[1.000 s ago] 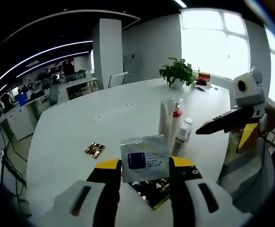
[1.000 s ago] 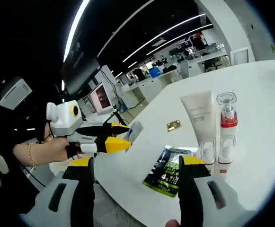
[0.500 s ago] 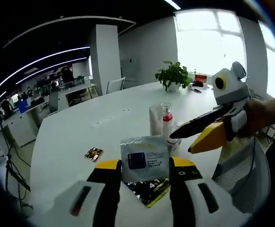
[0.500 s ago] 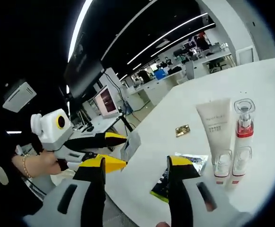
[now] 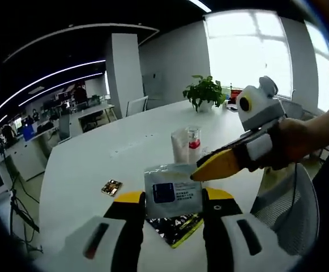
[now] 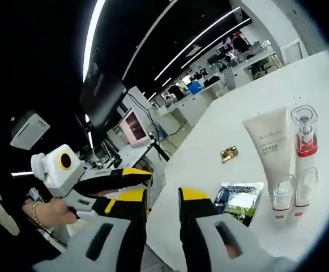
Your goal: Arrange the skincare products in the storage area until every visible bottle or jar stands upright without overlapping.
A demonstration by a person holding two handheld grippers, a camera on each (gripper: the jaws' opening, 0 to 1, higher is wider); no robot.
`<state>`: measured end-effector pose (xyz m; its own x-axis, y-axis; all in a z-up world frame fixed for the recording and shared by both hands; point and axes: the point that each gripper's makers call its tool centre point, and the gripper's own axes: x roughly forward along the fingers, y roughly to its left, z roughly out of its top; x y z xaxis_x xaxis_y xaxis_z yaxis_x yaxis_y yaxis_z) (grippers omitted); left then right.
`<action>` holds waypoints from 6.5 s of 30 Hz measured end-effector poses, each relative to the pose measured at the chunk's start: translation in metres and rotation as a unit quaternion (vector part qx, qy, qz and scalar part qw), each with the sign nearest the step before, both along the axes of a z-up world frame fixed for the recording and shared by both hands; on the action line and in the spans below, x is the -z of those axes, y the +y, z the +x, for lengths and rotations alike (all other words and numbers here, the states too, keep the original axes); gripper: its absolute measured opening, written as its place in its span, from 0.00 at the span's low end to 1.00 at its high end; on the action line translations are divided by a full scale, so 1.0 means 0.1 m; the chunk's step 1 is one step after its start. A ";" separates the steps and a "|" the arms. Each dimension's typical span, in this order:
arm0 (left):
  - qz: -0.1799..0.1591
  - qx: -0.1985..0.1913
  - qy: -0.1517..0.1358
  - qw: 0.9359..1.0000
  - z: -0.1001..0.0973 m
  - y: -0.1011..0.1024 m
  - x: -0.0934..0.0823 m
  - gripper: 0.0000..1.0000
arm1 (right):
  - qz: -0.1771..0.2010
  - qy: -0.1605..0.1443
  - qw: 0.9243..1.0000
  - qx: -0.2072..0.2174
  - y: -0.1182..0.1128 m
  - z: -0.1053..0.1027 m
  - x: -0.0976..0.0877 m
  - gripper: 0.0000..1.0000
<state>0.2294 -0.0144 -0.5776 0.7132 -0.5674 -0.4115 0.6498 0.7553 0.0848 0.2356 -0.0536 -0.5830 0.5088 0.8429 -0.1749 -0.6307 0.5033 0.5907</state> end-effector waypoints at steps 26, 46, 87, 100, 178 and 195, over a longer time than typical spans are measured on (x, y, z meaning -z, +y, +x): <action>-0.160 -0.005 0.090 0.983 -0.11 0.05 -0.08 0.43 | 0.065 0.014 0.998 -0.020 0.03 -0.05 -0.17 0.01; -0.280 -0.022 0.162 0.946 -0.20 0.30 -0.01 0.10 | 0.090 0.024 0.995 -0.039 0.12 -0.14 -0.28 0.01; -0.230 -0.137 0.267 0.926 -0.37 0.82 0.89 0.00 | -0.230 -0.105 0.966 -0.054 0.72 0.02 0.75 0.01; -0.214 -0.151 0.308 0.914 -0.21 0.97 1.38 0.00 | -0.261 -0.064 0.962 -0.057 0.87 0.17 1.25 0.01; 0.122 0.009 0.137 0.983 0.30 0.76 1.85 0.22 | -0.420 -0.157 0.885 -0.123 0.86 0.39 1.72 0.08; 0.108 -0.010 0.148 0.983 0.32 0.75 1.87 0.28 | -0.402 -0.195 0.886 -0.124 0.85 0.38 1.56 0.14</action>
<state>0.2610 0.0601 -0.7644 0.5544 -0.4321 -0.7113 0.6559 0.7529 0.0539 0.2738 0.0310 -0.7394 0.4786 0.6202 -0.6216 -0.8584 0.4795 -0.1824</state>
